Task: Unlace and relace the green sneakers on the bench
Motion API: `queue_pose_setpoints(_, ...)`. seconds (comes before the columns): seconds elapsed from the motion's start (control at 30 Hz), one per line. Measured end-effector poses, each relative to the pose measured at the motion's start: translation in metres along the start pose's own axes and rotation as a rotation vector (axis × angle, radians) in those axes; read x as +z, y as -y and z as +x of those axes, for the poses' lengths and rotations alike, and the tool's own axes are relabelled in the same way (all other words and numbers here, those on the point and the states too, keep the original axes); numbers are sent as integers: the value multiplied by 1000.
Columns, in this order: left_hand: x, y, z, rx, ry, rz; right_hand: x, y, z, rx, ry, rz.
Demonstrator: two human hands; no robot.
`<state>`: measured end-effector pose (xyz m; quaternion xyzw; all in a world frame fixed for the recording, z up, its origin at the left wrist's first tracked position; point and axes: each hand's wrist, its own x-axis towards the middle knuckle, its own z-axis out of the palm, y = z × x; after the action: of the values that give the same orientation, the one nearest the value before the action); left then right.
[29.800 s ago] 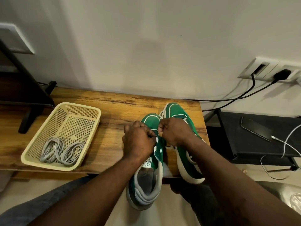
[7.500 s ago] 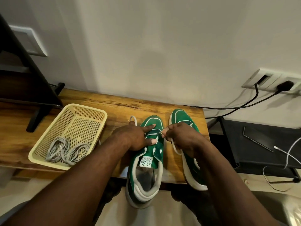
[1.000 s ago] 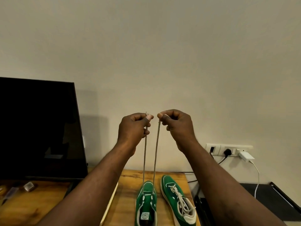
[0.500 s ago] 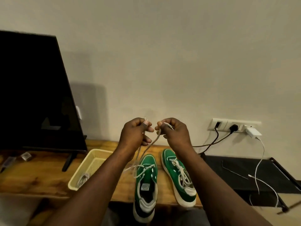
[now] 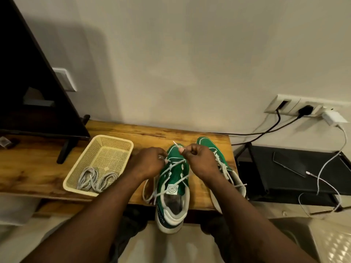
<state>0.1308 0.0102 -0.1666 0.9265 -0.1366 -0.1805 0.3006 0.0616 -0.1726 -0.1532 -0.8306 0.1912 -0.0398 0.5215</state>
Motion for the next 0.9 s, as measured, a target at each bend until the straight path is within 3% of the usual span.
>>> queue_pose_setpoints(0.2,20,-2,15,74,-23,221,9,-13,8,-6,5,-229)
queue_pose_setpoints(0.4,34,5,28,102,-65,259,21,-20,12,-82,83,-414)
queue_pose_setpoints(0.57,29,-1,28,23,-89,233,21,-27,18,-54,119,-482)
queue_pose_setpoints(0.67,22,3,31,-61,-54,44,23,-29,17,-38,129,-494)
queue_pose_setpoints(0.9,11,12,30,-376,71,-839,31,-28,10,-48,132,-594)
